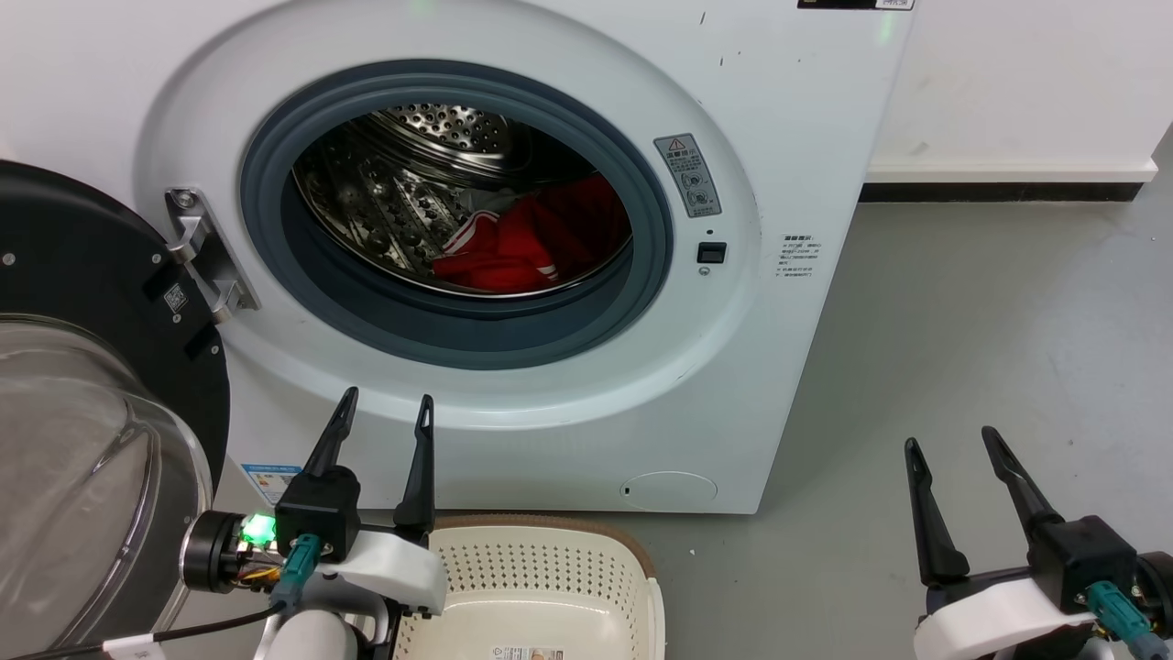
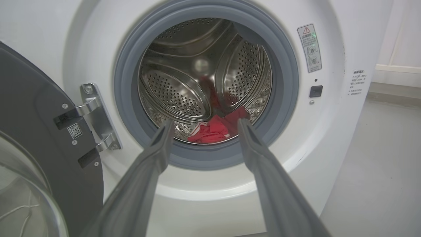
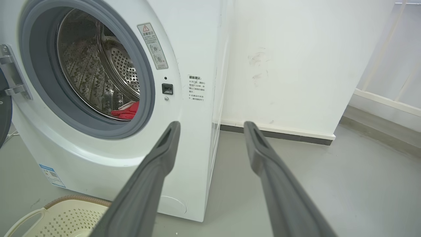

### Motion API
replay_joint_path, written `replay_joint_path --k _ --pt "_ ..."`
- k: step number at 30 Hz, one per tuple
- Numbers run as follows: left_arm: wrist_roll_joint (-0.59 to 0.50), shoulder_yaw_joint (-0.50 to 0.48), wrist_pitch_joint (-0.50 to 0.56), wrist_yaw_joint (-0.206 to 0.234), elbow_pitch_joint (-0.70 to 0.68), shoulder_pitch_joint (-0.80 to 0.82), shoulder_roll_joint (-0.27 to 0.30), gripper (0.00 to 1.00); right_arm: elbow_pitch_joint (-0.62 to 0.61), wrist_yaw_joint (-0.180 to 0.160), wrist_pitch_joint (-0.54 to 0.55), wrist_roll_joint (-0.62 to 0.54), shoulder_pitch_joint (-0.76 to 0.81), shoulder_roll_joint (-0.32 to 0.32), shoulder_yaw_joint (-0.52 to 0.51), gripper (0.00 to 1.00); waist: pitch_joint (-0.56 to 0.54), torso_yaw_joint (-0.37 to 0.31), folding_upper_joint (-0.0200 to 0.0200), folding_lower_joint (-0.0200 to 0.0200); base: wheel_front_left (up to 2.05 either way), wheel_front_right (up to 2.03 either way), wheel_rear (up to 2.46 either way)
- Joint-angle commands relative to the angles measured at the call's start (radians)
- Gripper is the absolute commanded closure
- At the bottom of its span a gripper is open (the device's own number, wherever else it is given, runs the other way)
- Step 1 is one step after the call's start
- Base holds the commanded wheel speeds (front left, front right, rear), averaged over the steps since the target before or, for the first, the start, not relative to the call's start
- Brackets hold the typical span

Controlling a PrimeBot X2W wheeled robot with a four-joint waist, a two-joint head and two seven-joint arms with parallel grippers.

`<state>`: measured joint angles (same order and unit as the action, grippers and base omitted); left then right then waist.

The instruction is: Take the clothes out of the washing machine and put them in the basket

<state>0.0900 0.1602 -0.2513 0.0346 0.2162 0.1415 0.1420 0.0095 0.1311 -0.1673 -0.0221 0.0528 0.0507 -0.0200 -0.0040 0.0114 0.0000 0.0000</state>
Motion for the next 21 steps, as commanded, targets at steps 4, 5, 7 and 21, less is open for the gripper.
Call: replay_joint_path --k 4,5,7,21 --pt "-0.040 0.000 -0.015 -0.005 0.005 0.009 -0.006 0.00 -0.009 -0.001 -0.010 -0.040 0.010 -0.001 0.002 0.00 0.001 0.003 0.0000 0.0000 0.00 0.00 0.00" --pt "-0.044 0.000 -0.017 -0.005 0.006 0.010 -0.007 0.00 -0.009 -0.001 -0.011 -0.044 0.011 -0.001 0.003 0.00 0.001 0.003 0.0000 0.0000 0.00 0.00 0.00" --pt "-0.042 -0.002 -0.016 -0.007 0.010 0.009 -0.009 0.00 -0.009 -0.001 -0.008 -0.046 0.010 -0.001 0.001 0.00 0.002 0.005 0.0000 0.0000 0.00 0.00 0.00" --pt "-0.031 -0.027 -0.014 -0.026 0.028 0.008 -0.026 0.00 0.004 -0.001 -0.004 -0.034 0.001 -0.001 0.000 0.00 0.000 0.009 0.0000 0.0000 0.00 0.00 0.00"
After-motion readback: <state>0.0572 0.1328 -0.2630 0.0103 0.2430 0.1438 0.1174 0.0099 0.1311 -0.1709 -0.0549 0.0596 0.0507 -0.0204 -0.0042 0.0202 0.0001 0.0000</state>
